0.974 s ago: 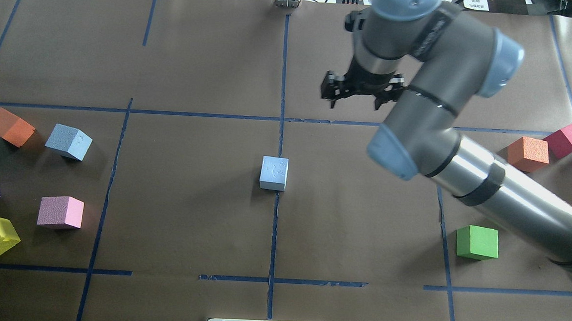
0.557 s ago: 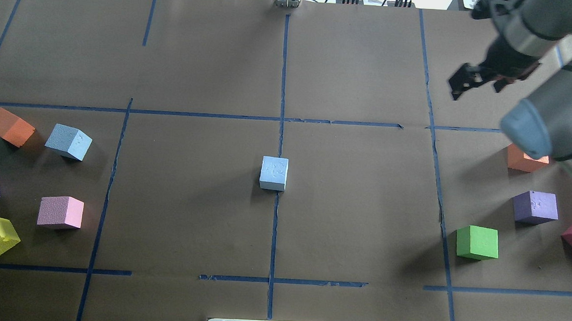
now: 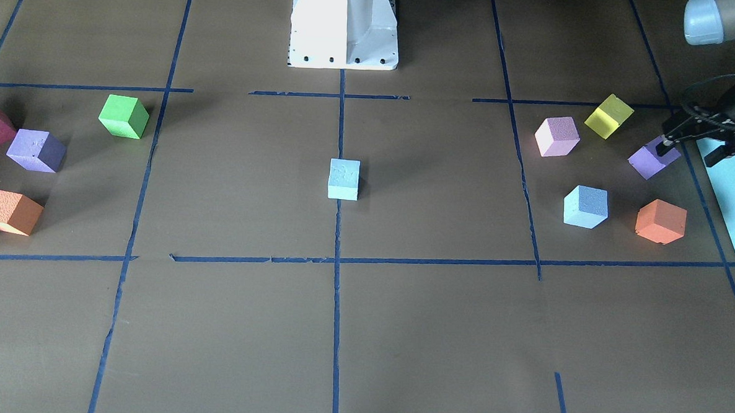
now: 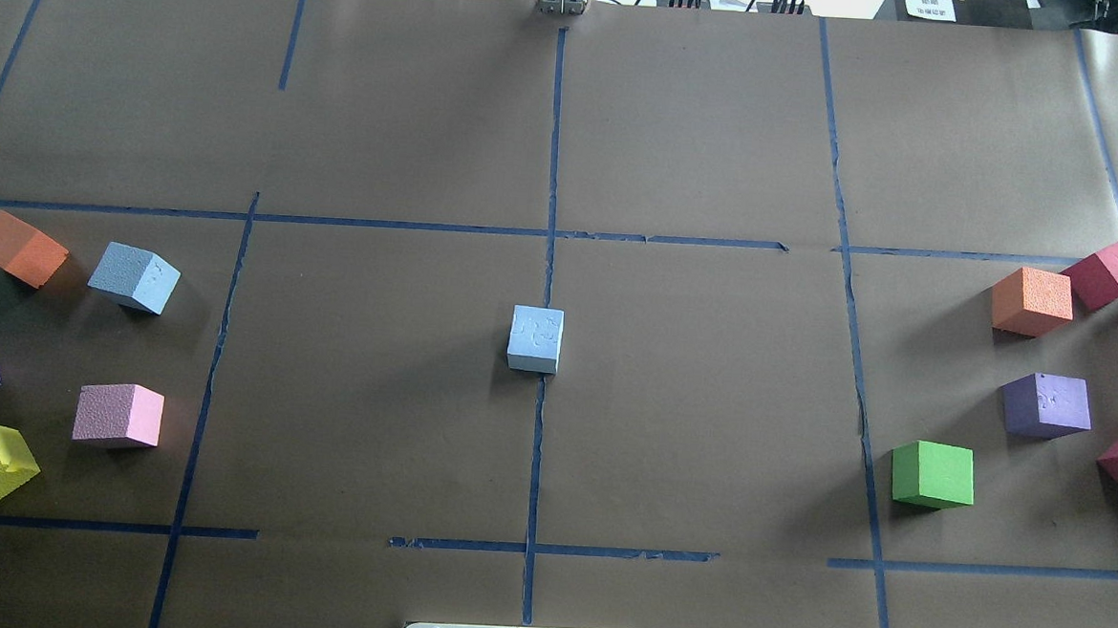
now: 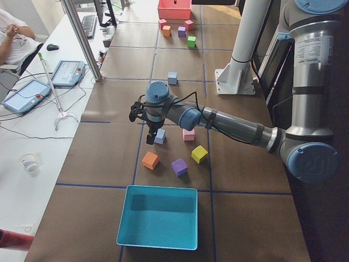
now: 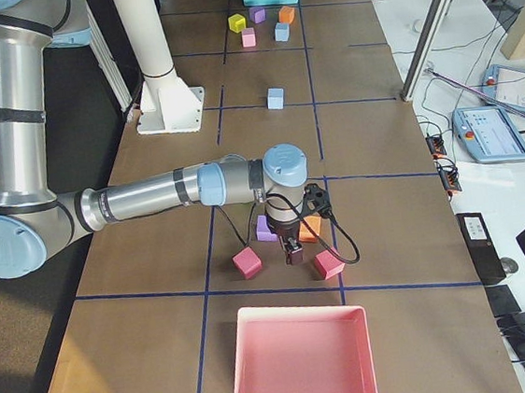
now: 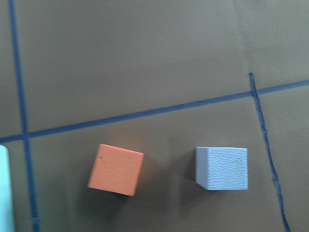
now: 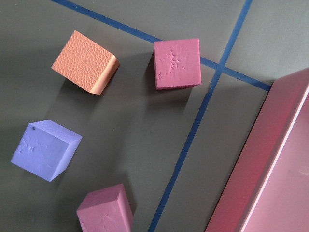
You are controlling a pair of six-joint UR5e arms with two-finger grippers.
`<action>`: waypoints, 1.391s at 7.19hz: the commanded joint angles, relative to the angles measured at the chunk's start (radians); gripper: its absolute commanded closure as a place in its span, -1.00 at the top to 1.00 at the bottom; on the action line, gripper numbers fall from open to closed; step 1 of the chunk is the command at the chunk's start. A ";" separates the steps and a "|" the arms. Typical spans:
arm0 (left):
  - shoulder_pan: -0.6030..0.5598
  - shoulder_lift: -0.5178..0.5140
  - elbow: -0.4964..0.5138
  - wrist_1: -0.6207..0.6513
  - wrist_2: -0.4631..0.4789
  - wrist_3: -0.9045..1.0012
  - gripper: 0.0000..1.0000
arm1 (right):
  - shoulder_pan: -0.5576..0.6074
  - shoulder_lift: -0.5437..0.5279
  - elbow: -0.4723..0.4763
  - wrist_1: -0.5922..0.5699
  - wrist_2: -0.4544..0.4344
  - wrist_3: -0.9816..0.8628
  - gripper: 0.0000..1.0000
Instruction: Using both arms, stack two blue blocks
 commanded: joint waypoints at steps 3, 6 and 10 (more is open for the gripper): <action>0.173 -0.105 0.166 -0.202 0.154 -0.125 1.00 | 0.006 -0.006 -0.005 0.003 0.002 0.008 0.99; 0.207 -0.124 0.214 -0.212 0.151 -0.122 1.00 | 0.006 -0.006 -0.005 0.003 0.002 0.008 0.99; 0.251 -0.179 0.316 -0.214 0.151 -0.120 0.99 | 0.006 -0.009 -0.005 0.003 0.002 0.008 0.99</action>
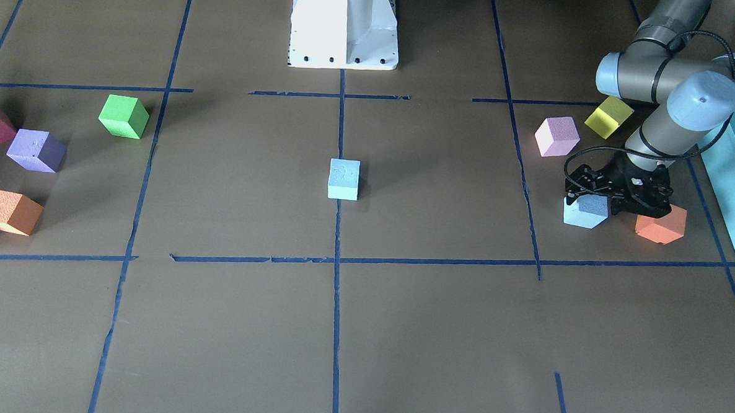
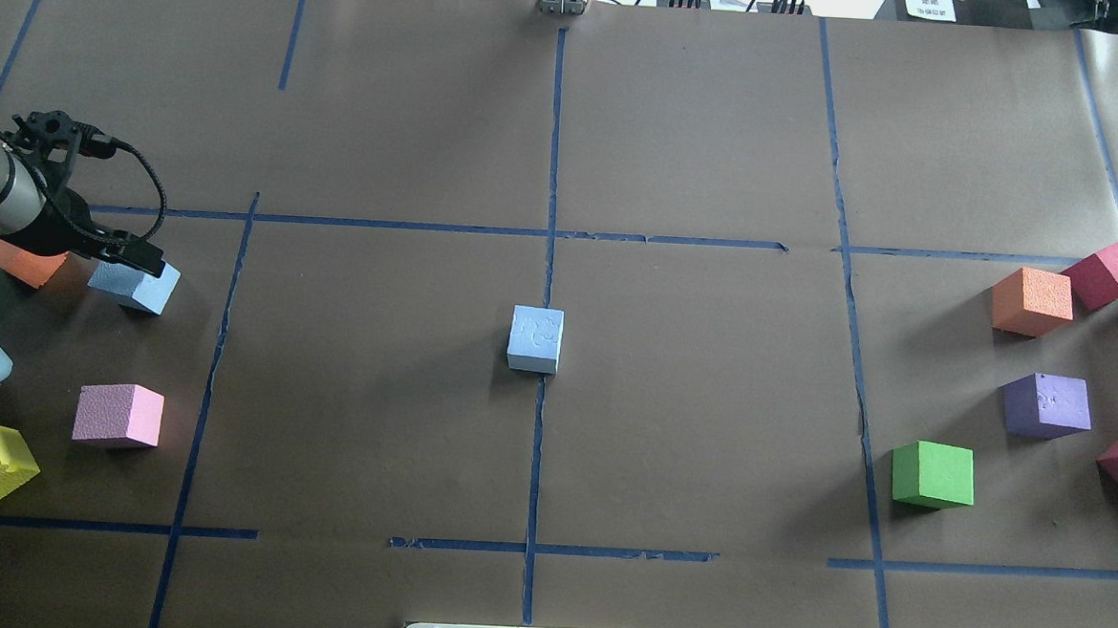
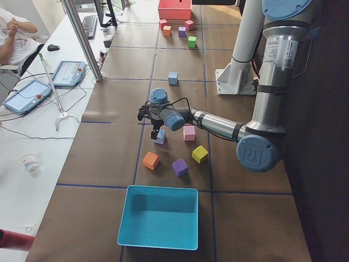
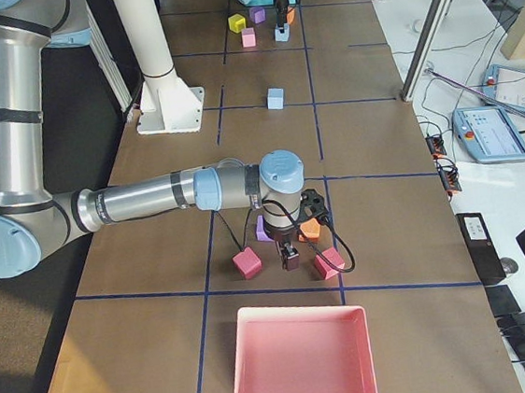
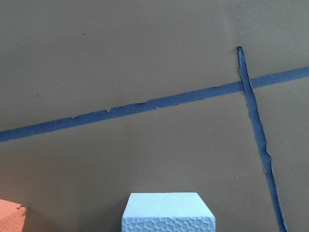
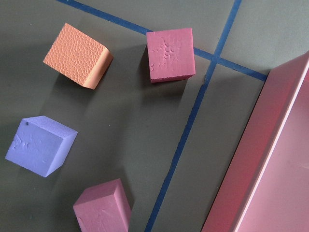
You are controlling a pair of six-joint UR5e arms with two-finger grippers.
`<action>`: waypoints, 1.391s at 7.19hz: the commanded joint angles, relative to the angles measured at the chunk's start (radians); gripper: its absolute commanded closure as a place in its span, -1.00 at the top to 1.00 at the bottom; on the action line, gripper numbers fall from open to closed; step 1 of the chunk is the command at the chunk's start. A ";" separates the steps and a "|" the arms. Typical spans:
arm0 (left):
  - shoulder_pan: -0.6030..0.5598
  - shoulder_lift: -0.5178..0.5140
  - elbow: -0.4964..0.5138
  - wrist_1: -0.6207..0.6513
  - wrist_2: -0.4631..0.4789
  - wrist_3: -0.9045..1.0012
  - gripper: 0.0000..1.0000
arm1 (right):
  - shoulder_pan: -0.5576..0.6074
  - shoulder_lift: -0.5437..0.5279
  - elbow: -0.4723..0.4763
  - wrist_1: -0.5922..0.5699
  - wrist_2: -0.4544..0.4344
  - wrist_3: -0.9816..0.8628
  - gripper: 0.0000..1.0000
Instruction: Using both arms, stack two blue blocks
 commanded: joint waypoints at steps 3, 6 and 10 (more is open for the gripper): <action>0.013 -0.022 0.067 -0.001 -0.002 -0.005 0.44 | 0.000 -0.002 0.000 0.000 0.000 0.000 0.99; 0.013 -0.074 -0.004 0.044 -0.003 -0.072 -0.06 | 0.000 -0.002 0.000 0.000 0.002 0.002 0.99; 0.135 -0.541 -0.064 0.513 0.067 -0.324 -0.03 | 0.000 -0.002 0.000 0.000 0.005 0.002 0.99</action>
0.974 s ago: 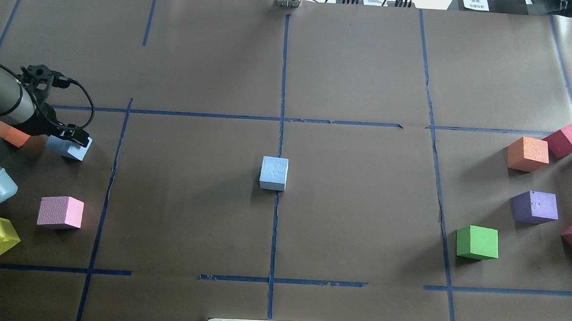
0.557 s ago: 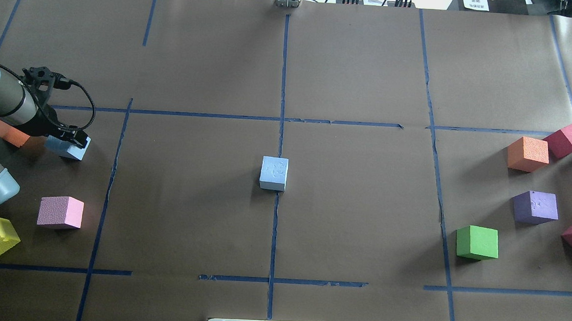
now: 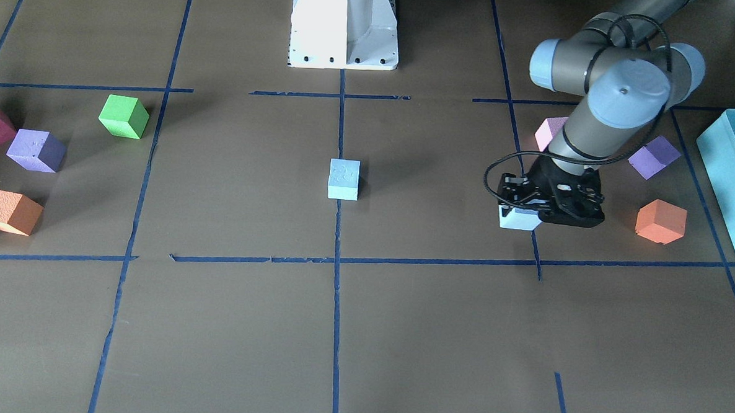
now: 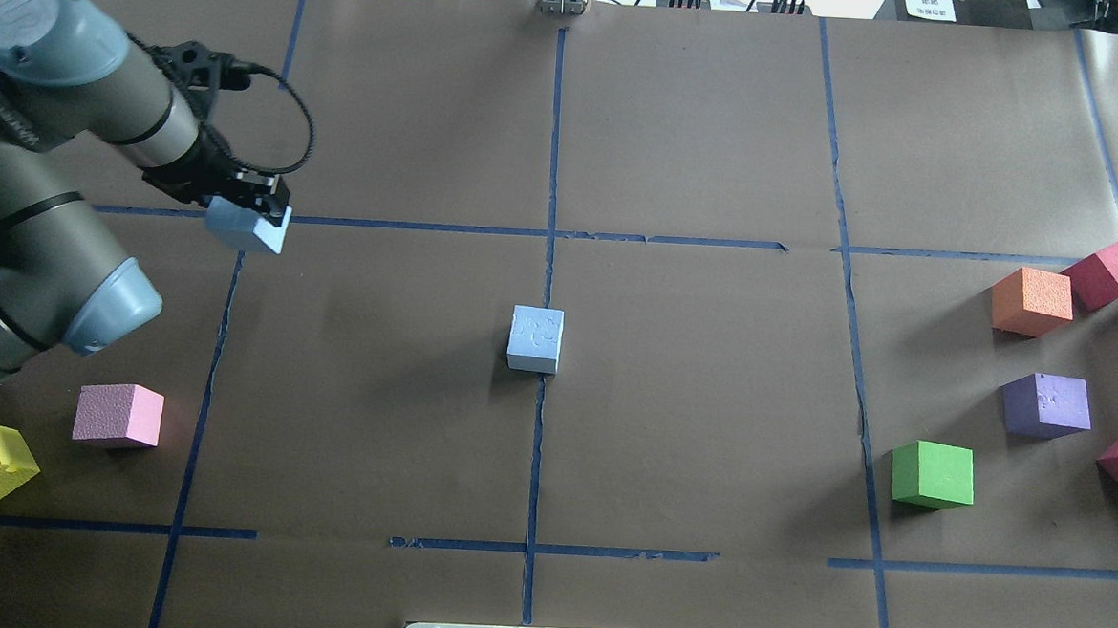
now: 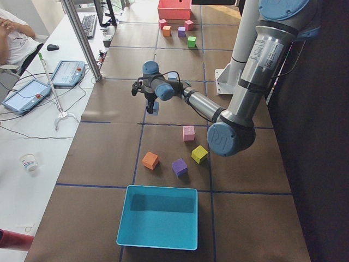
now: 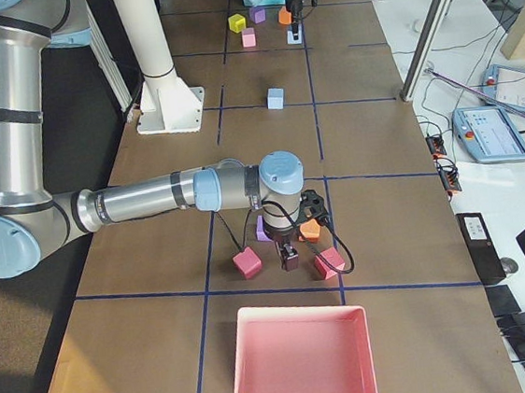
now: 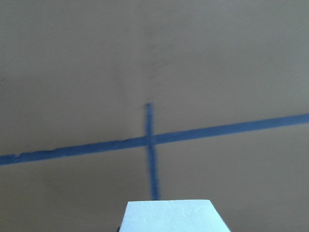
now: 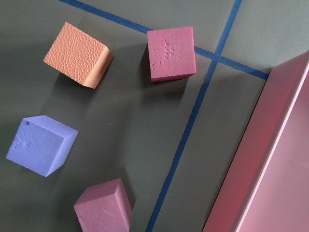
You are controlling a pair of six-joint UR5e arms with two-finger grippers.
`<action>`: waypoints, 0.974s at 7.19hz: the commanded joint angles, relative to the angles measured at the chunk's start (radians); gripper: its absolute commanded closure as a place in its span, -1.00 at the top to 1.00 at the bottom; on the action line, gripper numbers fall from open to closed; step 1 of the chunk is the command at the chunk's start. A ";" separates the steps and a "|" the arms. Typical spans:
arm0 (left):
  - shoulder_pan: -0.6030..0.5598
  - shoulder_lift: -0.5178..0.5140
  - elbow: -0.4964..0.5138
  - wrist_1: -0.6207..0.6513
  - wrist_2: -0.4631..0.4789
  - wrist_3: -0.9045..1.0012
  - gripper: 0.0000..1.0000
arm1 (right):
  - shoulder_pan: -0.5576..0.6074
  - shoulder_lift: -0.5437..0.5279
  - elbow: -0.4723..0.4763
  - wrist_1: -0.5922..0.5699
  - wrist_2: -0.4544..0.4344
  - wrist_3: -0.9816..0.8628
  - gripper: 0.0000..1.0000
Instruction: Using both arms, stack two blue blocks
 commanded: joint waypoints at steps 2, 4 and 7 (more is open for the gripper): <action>0.220 -0.320 0.087 0.137 0.184 -0.246 -0.03 | 0.000 0.000 0.000 0.000 0.002 0.000 0.99; 0.299 -0.449 0.220 0.136 0.256 -0.305 -0.02 | 0.000 0.000 0.000 0.000 0.002 0.000 0.99; 0.343 -0.423 0.227 0.137 0.301 -0.290 -0.03 | 0.000 0.000 0.000 0.000 0.002 0.000 0.99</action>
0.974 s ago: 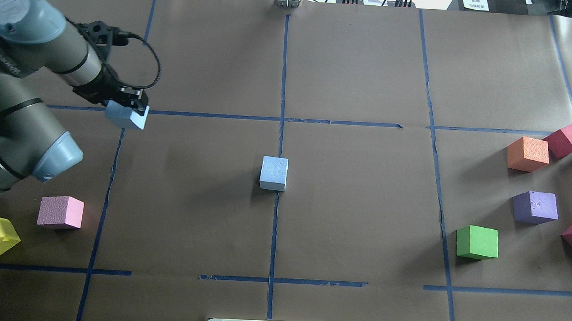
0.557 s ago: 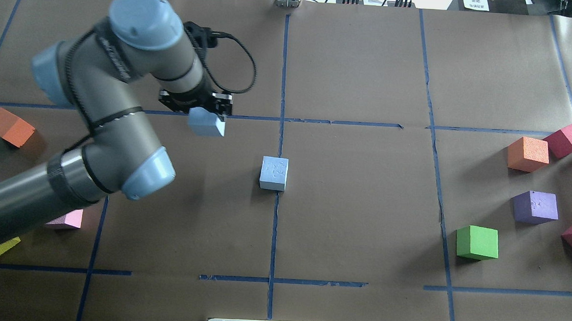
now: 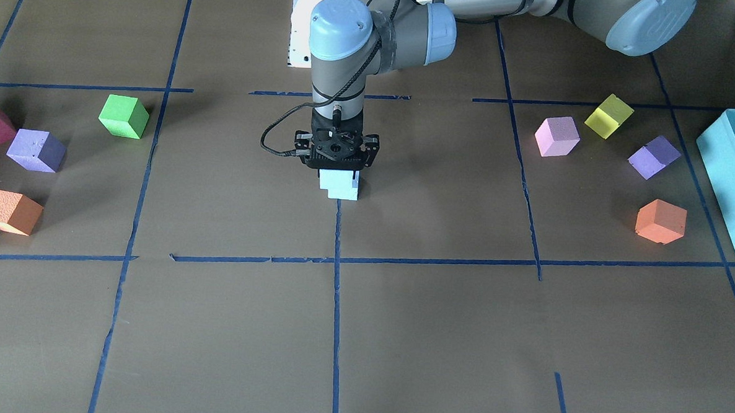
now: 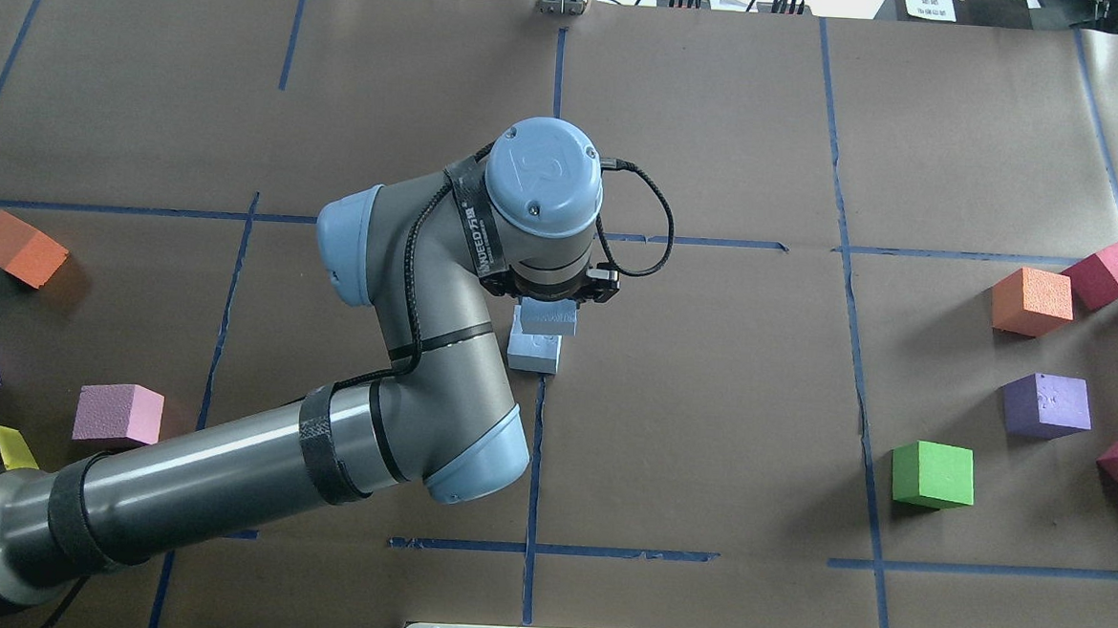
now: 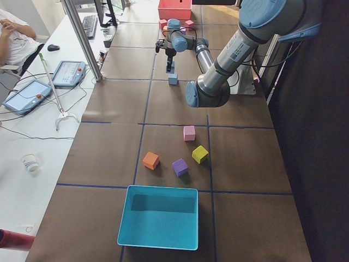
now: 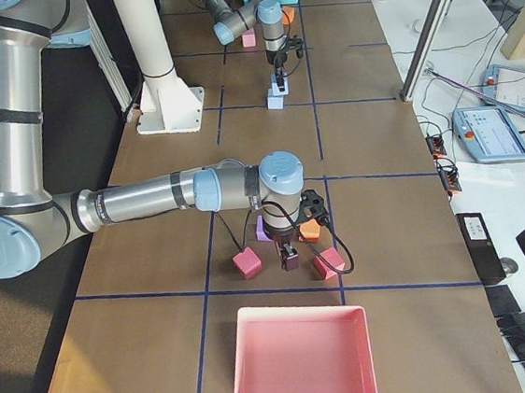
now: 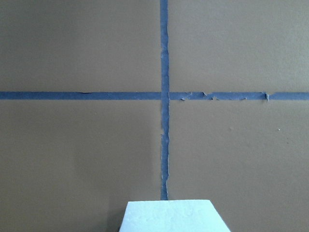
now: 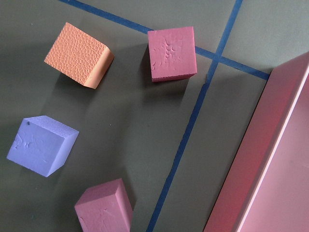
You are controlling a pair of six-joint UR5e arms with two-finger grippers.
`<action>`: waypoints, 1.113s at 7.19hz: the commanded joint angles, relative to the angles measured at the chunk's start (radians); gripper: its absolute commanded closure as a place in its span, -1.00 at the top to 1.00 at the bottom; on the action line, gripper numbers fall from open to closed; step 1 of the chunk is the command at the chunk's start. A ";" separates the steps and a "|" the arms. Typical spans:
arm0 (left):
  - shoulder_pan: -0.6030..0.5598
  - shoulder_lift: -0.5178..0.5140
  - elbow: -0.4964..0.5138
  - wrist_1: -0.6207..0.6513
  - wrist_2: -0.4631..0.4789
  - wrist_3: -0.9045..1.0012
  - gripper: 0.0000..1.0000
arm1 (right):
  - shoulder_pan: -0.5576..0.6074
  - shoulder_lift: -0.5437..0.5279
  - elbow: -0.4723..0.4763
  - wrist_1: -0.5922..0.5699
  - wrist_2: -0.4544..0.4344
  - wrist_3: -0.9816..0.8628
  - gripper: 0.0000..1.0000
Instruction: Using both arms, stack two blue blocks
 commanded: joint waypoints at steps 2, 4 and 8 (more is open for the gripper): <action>0.006 0.029 -0.008 0.001 0.004 0.017 -0.03 | 0.000 0.000 0.000 0.000 0.000 0.000 0.99; 0.006 0.033 -0.008 0.001 0.003 0.019 -0.03 | 0.000 0.000 0.000 0.000 0.000 0.000 0.99; 0.008 0.033 -0.008 -0.003 -0.005 0.030 0.00 | 0.000 0.000 -0.002 0.000 0.000 0.000 0.99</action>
